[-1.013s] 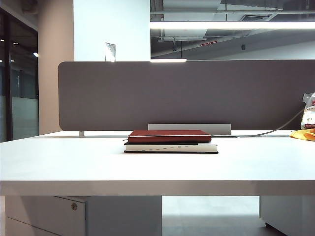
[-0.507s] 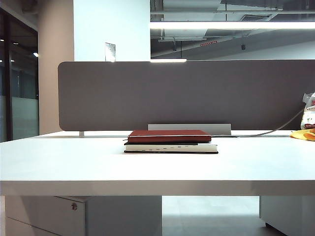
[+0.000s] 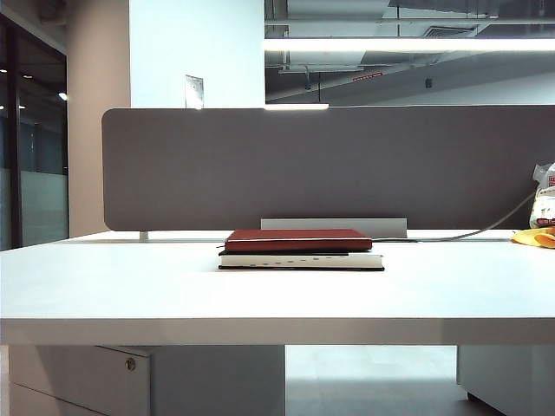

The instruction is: Pick up the red book and place it on top of the black book.

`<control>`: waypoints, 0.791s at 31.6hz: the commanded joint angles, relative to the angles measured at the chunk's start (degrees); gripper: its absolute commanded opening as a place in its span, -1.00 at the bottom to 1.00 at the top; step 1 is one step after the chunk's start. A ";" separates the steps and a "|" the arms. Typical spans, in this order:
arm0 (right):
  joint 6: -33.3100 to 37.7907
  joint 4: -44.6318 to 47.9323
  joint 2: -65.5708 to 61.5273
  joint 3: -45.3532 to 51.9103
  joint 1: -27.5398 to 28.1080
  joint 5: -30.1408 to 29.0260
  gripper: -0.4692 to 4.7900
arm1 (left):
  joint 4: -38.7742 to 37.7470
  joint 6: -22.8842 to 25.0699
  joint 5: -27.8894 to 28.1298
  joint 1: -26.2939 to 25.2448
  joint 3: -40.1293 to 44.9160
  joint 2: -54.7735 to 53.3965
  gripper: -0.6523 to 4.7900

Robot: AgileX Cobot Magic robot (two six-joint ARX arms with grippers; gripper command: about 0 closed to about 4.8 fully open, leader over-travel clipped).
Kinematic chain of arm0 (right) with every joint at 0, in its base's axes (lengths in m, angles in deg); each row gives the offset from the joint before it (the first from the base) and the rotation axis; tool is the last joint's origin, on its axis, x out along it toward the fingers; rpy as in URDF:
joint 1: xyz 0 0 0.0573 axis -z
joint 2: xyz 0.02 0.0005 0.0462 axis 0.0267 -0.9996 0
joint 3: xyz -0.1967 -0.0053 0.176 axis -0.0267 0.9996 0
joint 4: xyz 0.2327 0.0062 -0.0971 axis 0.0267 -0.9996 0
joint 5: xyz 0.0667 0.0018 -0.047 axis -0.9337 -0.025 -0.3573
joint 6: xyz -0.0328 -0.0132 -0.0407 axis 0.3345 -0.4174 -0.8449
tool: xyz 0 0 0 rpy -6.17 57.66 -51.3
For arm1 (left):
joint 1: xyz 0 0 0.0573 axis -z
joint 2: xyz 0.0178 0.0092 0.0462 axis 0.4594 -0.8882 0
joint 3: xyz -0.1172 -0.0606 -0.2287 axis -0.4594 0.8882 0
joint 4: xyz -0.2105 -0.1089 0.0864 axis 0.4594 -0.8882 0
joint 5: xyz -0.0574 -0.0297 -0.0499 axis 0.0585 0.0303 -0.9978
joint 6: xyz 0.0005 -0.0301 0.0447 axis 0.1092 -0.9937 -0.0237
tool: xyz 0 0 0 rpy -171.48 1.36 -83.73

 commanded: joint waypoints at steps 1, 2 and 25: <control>-0.13 0.63 0.00 0.15 -0.04 -0.07 -0.82 | 0.28 0.22 -0.02 0.04 0.00 -0.04 -0.71; -0.13 0.63 0.00 0.15 -0.04 -0.07 -0.83 | 0.28 0.22 -0.02 0.04 0.00 -0.04 -0.71; -0.13 0.63 0.00 0.15 -0.04 -0.07 -0.83 | 0.11 2.08 0.20 0.04 0.00 -0.04 -0.71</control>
